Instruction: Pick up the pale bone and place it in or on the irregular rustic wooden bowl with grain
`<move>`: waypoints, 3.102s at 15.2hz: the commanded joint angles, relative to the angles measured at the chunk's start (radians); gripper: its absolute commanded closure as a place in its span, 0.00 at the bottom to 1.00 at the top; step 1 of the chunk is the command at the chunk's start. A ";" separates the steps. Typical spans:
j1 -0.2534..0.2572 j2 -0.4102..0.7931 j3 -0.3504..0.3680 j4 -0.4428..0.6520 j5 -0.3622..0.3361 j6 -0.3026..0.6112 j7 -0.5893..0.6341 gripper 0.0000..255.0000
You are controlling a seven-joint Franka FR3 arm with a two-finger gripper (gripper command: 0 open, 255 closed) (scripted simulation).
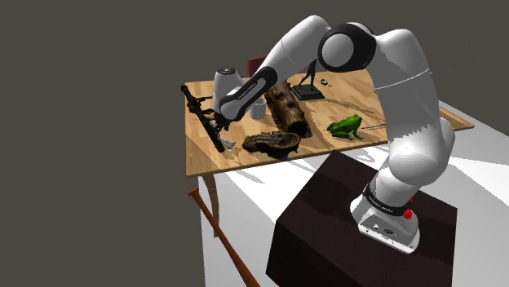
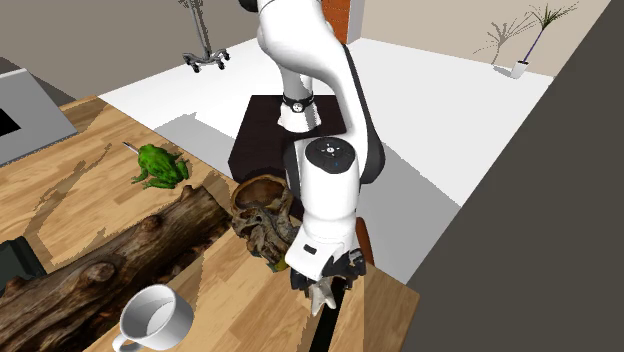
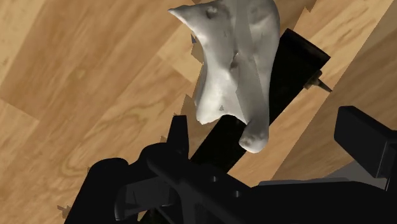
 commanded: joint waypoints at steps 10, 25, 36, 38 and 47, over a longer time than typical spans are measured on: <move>0.007 0.041 -0.008 0.019 -0.008 0.023 0.002 0.00; -0.002 -0.009 0.005 0.009 0.004 -0.017 -0.006 1.00; -0.021 -0.109 0.031 0.006 0.032 -0.114 -0.025 1.00; -0.023 -0.126 0.035 0.009 0.037 -0.133 -0.028 1.00; -0.034 -0.194 0.052 0.031 0.061 -0.223 -0.043 1.00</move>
